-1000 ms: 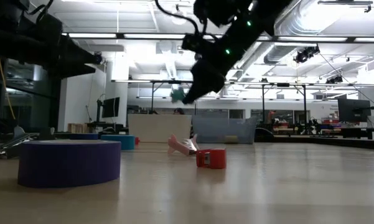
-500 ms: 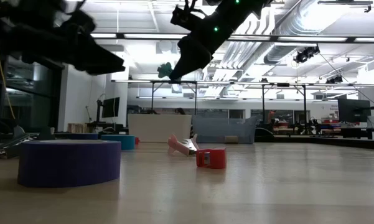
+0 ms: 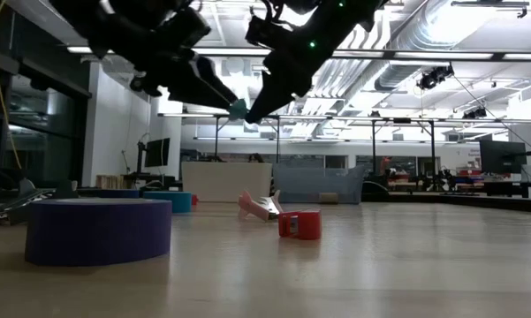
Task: Pick and place Stapler, Stapler remover, tape
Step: Put the blue staple remover into the white bin
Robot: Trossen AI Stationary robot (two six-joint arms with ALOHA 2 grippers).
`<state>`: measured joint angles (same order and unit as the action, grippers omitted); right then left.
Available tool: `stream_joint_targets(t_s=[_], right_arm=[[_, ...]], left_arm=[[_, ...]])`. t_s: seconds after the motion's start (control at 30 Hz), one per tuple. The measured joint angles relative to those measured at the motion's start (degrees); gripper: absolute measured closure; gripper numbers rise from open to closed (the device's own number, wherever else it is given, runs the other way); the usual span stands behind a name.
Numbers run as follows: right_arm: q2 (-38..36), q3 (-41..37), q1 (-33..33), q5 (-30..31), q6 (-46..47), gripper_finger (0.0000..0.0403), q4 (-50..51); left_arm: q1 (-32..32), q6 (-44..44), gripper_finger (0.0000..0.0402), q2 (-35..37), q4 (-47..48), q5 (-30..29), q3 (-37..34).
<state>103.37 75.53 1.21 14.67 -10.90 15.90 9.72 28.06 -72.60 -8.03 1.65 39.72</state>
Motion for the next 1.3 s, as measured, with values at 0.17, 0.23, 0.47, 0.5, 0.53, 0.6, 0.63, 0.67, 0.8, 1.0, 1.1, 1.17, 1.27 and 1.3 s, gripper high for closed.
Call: stream_joint_targets(t_s=[0.17,0.23,0.47,0.5,0.53,0.6,0.63,0.67,0.8,1.0,1.1,1.17,1.27,1.3], right_arm=[[0.0,0.0,0.0,-0.3,0.1,0.0319,-0.1],[0.0,0.0,0.0,-0.3,0.0,0.0319,-0.1],[-1.2,0.0,0.6,-1.9,-0.1,0.0319,-0.3],[-1.5,0.0,0.8,-1.8,-0.1,0.0319,0.1],[-1.7,0.0,1.1,-1.8,-0.3,0.0319,0.1],[-1.9,0.0,1.5,-2.2,-1.2,0.0319,0.2],[-1.9,0.0,1.5,-2.5,-1.5,0.0319,0.1],[-1.9,0.0,1.7,-2.9,-1.9,0.0319,0.2],[-1.9,0.0,2.0,-3.9,-2.1,0.0319,0.7],[-1.9,0.0,2.2,-3.7,-2.2,0.0319,0.4],[-1.9,0.0,2.2,-3.7,-2.2,0.0319,0.4],[-1.9,0.0,2.2,-3.7,-2.2,0.0319,0.3],[-1.9,0.0,2.2,-3.7,-2.2,0.0319,0.3],[-1.9,0.0,2.2,-3.7,-2.2,0.0319,0.3]], left_arm=[[0.0,1.7,0.0117,-2.5,1.3,0.4,2.7],[0.0,1.7,0.0117,-2.7,1.1,0.4,2.8],[0.0,0.5,0.0117,-2.7,3.4,-0.6,2.8],[0.0,0.3,0.0117,-2.7,3.2,-0.9,2.8],[0.0,0.2,0.0117,-2.7,2.9,-1.1,2.8],[0.0,0.0,0.012,-2.7,2.0,-1.7,2.8],[0.0,0.0,0.0123,-2.7,1.4,-2.0,2.8],[0.0,0.0,0.0128,-2.7,0.9,-2.1,2.8],[0.0,0.0,0.0162,-2.7,0.2,-2.1,2.8],[0.0,-0.5,0.0217,-2.7,0.4,-2.0,2.8],[0.0,-1.4,0.0241,-2.7,0.5,-2.1,2.8],[0.0,-1.4,0.0256,-2.7,0.5,-2.0,2.8],[0.0,-1.6,0.0278,-2.7,0.5,-2.0,2.8],[0.0,-1.7,0.0285,-2.7,0.5,-2.0,2.8]])
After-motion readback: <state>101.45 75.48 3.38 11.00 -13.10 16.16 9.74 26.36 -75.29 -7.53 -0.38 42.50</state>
